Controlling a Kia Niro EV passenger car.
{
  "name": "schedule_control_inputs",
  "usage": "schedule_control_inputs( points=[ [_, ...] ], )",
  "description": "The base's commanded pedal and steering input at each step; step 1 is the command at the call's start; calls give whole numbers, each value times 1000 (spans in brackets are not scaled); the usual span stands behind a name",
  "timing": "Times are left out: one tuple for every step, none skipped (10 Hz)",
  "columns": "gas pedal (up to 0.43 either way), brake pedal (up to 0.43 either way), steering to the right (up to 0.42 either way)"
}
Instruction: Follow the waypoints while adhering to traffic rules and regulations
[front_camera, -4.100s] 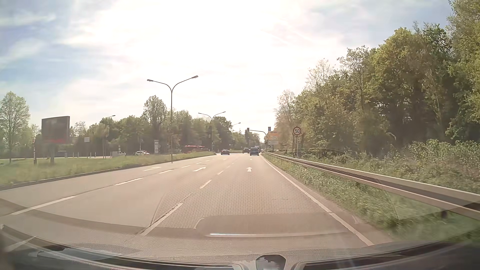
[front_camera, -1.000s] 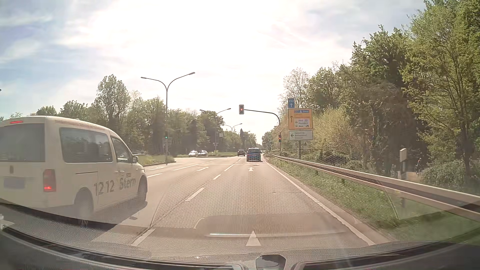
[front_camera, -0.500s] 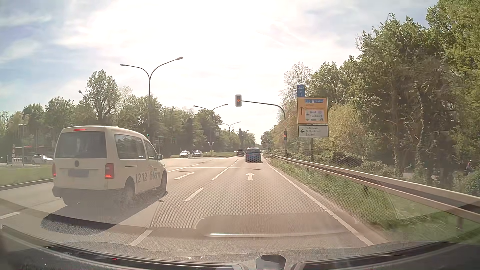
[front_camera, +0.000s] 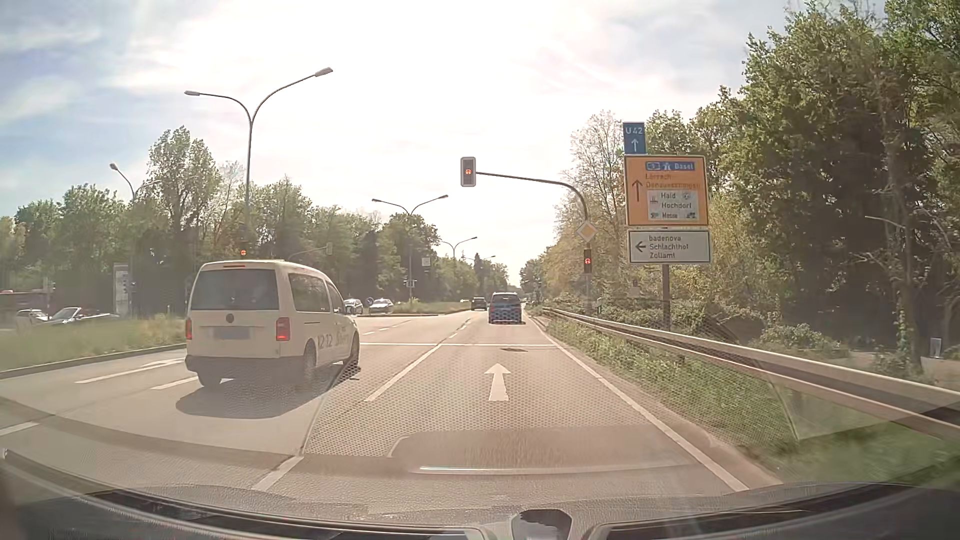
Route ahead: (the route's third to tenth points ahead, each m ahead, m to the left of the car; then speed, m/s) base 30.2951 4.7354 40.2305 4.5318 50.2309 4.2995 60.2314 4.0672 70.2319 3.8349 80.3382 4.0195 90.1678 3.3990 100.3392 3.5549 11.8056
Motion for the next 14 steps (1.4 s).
schedule_control_inputs(
  points=[
    [87, 0, 3],
    [110, 0, 3],
    [118, 0, 3],
    [118, 0, 2],
    [118, 0, 2],
    [118, 0, 2],
    [118, 0, 2],
    [118, 0, 2],
    [118, 0, 2],
    [118, 0, 2],
    [110, 0, 2],
    [110, 0, 2],
    [110, 0, 2],
    [98, 0, 1]
  ],
)
